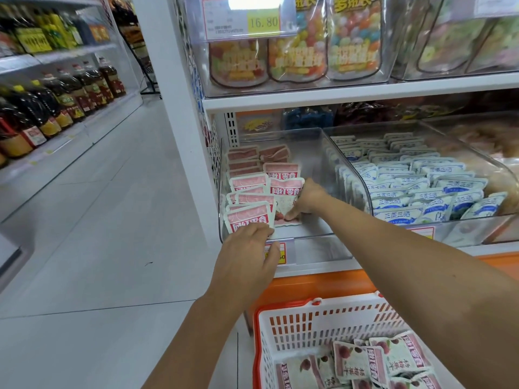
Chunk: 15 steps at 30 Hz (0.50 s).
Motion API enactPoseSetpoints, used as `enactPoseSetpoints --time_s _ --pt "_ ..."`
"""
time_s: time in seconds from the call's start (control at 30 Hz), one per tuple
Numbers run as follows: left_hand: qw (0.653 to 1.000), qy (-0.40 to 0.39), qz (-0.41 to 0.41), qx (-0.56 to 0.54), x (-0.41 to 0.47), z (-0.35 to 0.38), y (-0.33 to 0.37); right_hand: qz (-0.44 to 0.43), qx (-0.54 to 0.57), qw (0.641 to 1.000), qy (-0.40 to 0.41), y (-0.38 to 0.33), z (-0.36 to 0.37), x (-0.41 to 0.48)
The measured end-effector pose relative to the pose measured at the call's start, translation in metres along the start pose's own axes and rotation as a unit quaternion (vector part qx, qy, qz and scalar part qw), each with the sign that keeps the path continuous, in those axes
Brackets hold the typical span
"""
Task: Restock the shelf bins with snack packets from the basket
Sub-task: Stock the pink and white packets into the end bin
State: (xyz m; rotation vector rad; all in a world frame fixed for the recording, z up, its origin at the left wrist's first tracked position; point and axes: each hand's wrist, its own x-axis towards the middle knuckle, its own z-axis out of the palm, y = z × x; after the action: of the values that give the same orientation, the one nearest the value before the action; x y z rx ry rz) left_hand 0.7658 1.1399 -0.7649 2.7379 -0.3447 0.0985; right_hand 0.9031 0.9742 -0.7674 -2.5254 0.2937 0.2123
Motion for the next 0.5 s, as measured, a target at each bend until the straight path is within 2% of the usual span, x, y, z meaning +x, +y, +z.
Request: enactPoseSetpoints --time_s 0.1,0.23,0.43,0.5 --pt "1.0 0.003 0.001 0.003 0.0 -0.0004 0.0005 -0.041 0.036 0.996 0.063 -0.0014 -0.0021 -0.0017" --pt "1.0 0.003 0.002 0.003 -0.0002 -0.0005 0.0009 -0.083 0.001 0.989 0.126 -0.0035 -0.0047 -0.0041" --pt "1.0 0.003 0.005 0.002 -0.0009 -0.0006 0.0003 -0.179 -0.182 0.958 0.132 -0.0066 -0.0029 -0.006" --pt "1.0 0.004 0.004 0.003 -0.0012 -0.0007 0.0 -0.188 -0.206 0.952 0.128 -0.0075 -0.003 -0.0083"
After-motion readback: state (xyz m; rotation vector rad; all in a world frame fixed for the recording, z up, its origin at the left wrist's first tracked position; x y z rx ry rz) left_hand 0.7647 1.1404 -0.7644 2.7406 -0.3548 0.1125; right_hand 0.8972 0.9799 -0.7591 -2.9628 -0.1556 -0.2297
